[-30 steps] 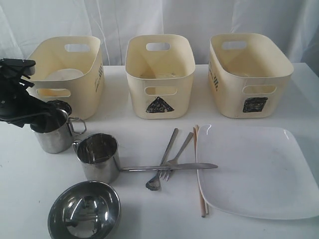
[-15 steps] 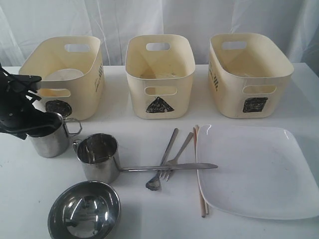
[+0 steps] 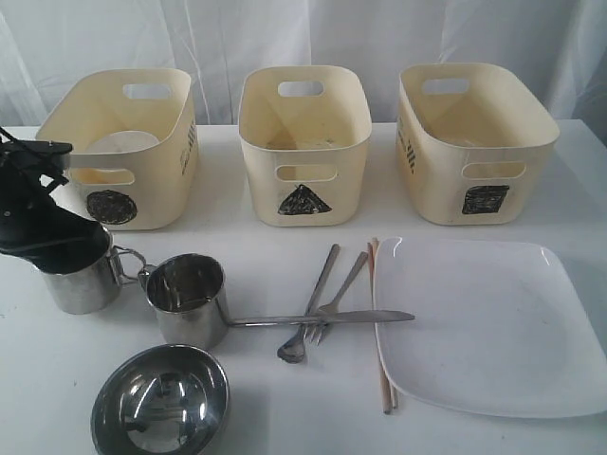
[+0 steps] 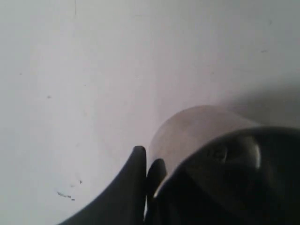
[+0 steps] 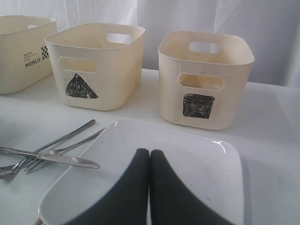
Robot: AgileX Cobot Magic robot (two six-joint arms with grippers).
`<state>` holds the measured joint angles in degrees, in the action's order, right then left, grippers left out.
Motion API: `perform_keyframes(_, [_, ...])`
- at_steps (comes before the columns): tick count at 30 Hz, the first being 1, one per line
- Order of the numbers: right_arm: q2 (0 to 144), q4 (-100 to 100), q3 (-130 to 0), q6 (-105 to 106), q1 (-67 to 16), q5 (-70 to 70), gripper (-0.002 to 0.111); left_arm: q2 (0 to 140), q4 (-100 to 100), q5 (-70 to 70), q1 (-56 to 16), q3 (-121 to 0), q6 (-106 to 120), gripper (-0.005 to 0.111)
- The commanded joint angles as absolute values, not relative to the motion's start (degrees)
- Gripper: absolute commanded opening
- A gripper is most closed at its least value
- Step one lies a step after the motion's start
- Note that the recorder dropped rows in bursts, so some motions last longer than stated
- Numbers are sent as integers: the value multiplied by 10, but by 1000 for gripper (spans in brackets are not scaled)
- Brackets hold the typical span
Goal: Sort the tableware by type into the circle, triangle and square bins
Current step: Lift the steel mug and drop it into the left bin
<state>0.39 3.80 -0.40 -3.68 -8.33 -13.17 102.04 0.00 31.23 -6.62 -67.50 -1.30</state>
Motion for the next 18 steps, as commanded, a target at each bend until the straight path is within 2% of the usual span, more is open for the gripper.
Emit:
perform_keyframes(1, [0,40,0,-37,-80,-127,0,956,5,354,-64,-674,-8,0])
perform_keyframes(11, [0,40,0,-37,-80,-127,0,821,5,342,-64,-732,50,0])
perform_keyframes(18, [0,40,0,-37,-80,-127,0,882,64,232,-64,-840,74,0])
